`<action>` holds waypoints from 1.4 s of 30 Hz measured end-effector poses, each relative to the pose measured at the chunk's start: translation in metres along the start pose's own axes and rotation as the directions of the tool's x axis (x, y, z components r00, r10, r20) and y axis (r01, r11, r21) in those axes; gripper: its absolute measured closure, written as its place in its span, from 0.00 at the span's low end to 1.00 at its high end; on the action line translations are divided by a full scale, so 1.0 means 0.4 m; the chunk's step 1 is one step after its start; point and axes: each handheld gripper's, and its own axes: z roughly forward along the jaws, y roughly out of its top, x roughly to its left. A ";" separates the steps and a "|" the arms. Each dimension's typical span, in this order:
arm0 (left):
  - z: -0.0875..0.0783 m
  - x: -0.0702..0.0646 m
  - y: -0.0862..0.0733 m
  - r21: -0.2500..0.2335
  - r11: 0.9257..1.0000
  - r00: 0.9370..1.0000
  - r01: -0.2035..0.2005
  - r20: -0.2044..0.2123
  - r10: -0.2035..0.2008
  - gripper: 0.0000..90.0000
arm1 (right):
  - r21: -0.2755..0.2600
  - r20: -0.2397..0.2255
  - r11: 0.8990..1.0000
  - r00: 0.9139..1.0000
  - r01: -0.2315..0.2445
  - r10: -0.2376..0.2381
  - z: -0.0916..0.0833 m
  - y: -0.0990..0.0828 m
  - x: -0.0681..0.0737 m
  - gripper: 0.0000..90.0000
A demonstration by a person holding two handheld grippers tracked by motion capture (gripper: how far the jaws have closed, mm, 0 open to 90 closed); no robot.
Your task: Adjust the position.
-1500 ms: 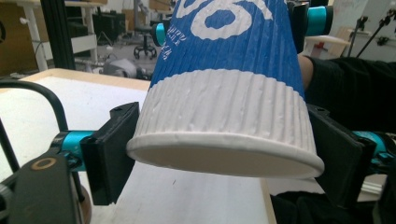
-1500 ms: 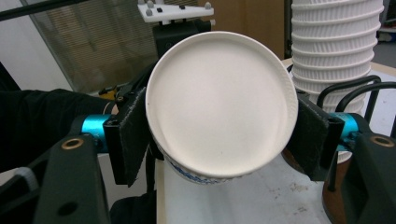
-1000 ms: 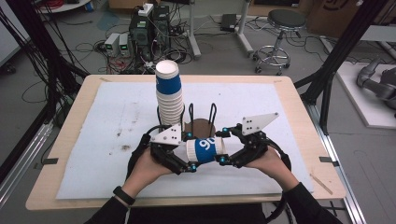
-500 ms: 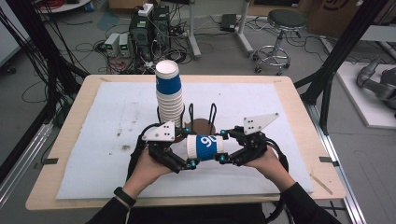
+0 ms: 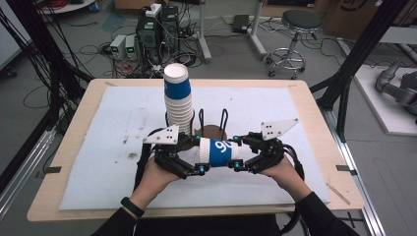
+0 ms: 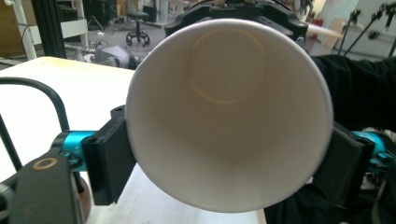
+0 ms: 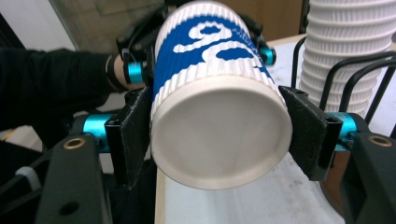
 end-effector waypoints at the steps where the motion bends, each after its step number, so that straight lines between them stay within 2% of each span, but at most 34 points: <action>1: 0.000 -0.001 0.006 0.022 1.000 1.000 -0.007 0.003 0.007 0.22 | 0.015 0.000 1.000 1.000 -0.001 0.001 0.002 0.000 0.002 0.34; 3: 0.000 -0.006 0.017 0.070 0.997 1.000 -0.025 -0.002 0.025 0.23 | 0.047 0.009 0.999 1.000 0.015 -0.015 0.005 0.001 0.006 0.33; 5: -0.001 -0.010 0.028 0.118 0.992 0.999 -0.048 -0.002 0.049 0.23 | 0.102 0.024 0.994 0.999 0.034 -0.037 0.011 0.006 0.011 0.29; 8: 0.002 -0.014 0.046 0.199 0.977 0.996 -0.080 -0.013 0.085 0.24 | 0.177 0.048 0.981 0.995 0.074 -0.084 0.016 0.019 0.021 0.26; 12: 0.010 -0.015 0.063 0.281 0.955 0.995 -0.090 -0.004 0.095 0.24 | 0.246 0.065 0.962 0.989 0.116 -0.136 0.025 0.032 0.035 0.25; 16: 0.019 -0.016 0.071 0.309 0.946 0.995 -0.097 0.005 0.100 0.24 | 0.314 0.065 0.941 0.985 0.130 -0.158 0.047 0.026 0.037 0.26; 17: 0.021 -0.016 0.073 0.309 0.946 0.995 -0.099 0.008 0.101 0.24 | 0.333 0.068 0.933 0.984 0.135 -0.166 0.053 0.023 0.037 0.34; 18: 0.021 -0.018 0.074 0.312 0.945 0.994 -0.101 0.003 0.105 0.24 | 0.339 0.066 0.929 0.982 0.146 -0.179 0.056 0.020 0.038 0.34; 19: 0.021 -0.019 0.074 0.304 0.947 0.994 -0.102 -0.003 0.108 0.24 | 0.331 0.064 0.931 0.981 0.151 -0.182 0.057 0.017 0.036 0.34; 22: 0.018 -0.017 0.069 0.223 0.971 0.996 -0.084 -0.019 0.090 0.19 | 0.287 0.058 0.946 0.983 0.150 -0.173 0.050 0.012 0.028 0.34; 24: 0.016 -0.017 0.061 0.139 0.988 0.997 -0.066 -0.021 0.069 0.17 | 0.253 0.057 0.956 0.985 0.145 -0.164 0.045 0.012 0.025 0.34; 26: 0.013 -0.013 0.054 0.061 0.998 0.999 -0.031 -0.017 0.032 0.15 | 0.200 0.054 0.971 0.988 0.129 -0.142 0.038 0.008 0.020 0.34; 29: 0.010 -0.007 0.045 -0.047 0.999 1.000 0.001 -0.004 -0.002 0.15 | 0.119 0.041 0.989 0.995 0.084 -0.089 0.032 0.000 0.015 0.34; 32: 0.013 -0.001 0.042 -0.101 0.994 0.999 0.037 0.012 -0.036 0.15 | 0.084 0.026 0.994 0.997 0.067 -0.070 0.036 -0.007 0.012 0.34; 35: 0.015 0.001 0.043 -0.117 0.992 0.999 0.035 0.021 -0.033 0.18 | 0.057 0.028 0.997 0.998 0.060 -0.062 0.042 -0.011 0.012 0.34; 37: 0.015 0.002 0.044 -0.110 0.993 0.999 0.035 0.022 -0.033 0.20 | 0.057 0.029 0.997 0.998 0.057 -0.059 0.043 -0.014 0.012 0.34; 40: 0.014 0.004 0.045 -0.086 0.996 0.999 0.029 0.024 -0.027 0.22 | 0.063 0.032 0.996 0.998 0.056 -0.058 0.045 -0.016 0.012 0.34; 42: 0.014 0.002 0.051 -0.051 0.999 1.000 0.012 0.025 -0.011 0.23 | 0.085 0.047 0.994 0.996 0.068 -0.072 0.049 -0.015 0.017 0.32</action>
